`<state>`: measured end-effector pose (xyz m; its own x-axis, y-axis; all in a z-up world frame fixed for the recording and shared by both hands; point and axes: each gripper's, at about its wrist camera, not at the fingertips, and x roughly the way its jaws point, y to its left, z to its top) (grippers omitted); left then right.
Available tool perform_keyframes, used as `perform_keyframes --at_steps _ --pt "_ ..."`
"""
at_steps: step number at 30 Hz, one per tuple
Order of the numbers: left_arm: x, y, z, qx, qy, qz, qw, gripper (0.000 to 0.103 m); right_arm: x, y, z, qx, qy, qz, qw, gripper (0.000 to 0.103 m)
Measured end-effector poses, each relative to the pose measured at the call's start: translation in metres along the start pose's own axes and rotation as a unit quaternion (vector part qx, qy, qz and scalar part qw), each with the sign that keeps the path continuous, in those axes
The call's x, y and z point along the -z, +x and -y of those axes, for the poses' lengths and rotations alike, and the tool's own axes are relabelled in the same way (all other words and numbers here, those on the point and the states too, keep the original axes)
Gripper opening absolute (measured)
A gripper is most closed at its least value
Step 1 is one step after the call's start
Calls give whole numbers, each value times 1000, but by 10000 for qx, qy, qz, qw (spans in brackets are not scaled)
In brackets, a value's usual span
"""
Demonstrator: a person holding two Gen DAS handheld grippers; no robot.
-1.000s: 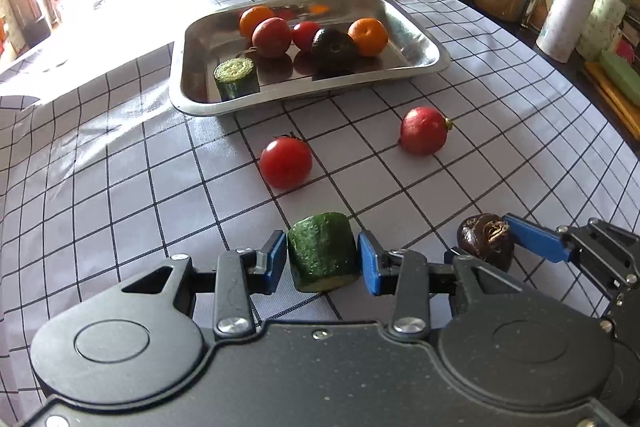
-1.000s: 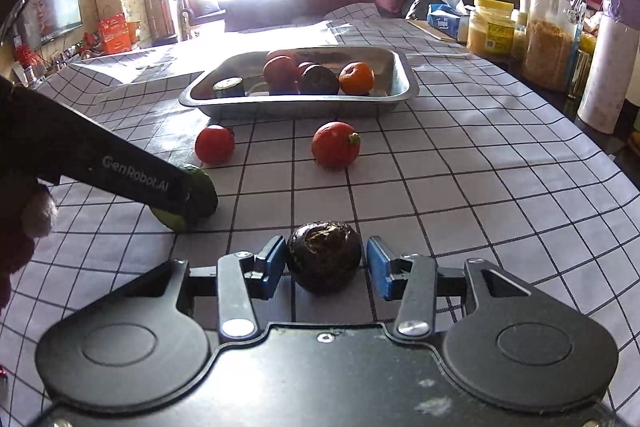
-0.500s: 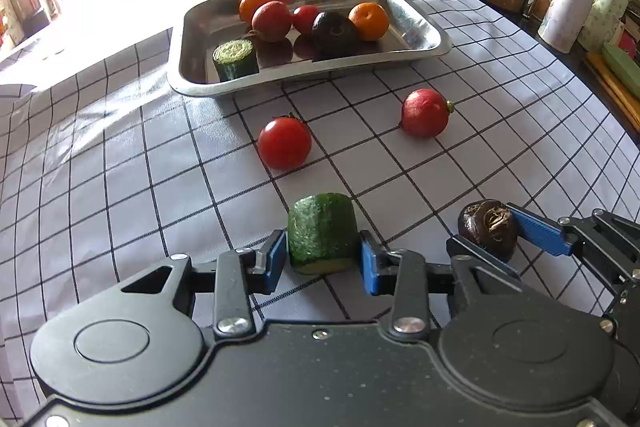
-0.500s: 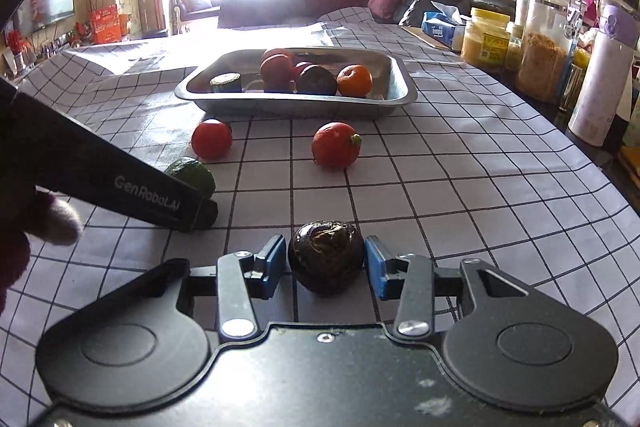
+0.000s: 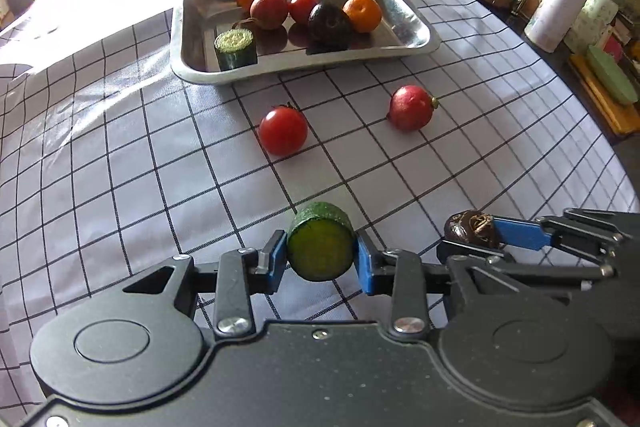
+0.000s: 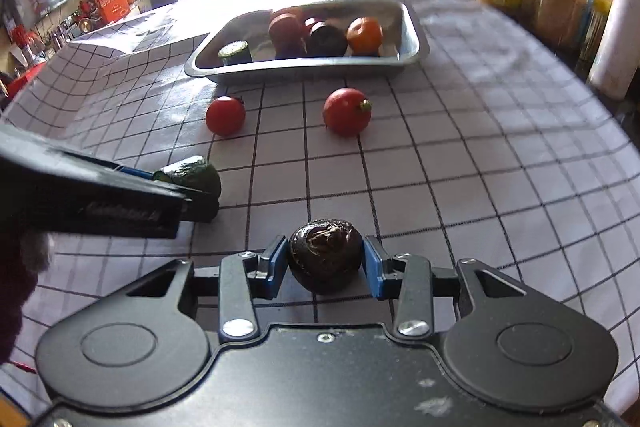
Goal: Organize fruits
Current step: 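Lift the cucumber piece with the left tool while the right tool lifts the avocado, then lower the cucumber and avocado into the steel tray and open both tools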
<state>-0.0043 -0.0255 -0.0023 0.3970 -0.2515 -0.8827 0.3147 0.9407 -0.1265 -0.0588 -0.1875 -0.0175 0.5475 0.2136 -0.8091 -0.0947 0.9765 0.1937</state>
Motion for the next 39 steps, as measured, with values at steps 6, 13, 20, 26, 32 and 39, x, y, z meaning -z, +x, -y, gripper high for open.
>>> perform_keyframes --at_steps 6,13,20,26,32,39 --pt "-24 -16 -12 -23 -127 248 9996 44 -28 0 14 -264 305 -399 9984 41" --pt "-69 -32 -27 -139 -357 659 9971 44 -77 -9 10 121 77 24 9999 41" --pt "-114 -32 -38 -323 -736 1130 9903 44 -141 -6 12 481 179 501 9974 41" --pt "-139 -9 -47 -466 -1076 1235 9854 44 -185 9 11 732 469 868 9924 41" --pt "-153 14 -61 -566 -1357 1082 9832 44 -220 35 9 750 704 852 9910 41" --pt "-157 29 -63 -653 -1203 961 9859 44 -239 57 5 906 766 864 9892 41"
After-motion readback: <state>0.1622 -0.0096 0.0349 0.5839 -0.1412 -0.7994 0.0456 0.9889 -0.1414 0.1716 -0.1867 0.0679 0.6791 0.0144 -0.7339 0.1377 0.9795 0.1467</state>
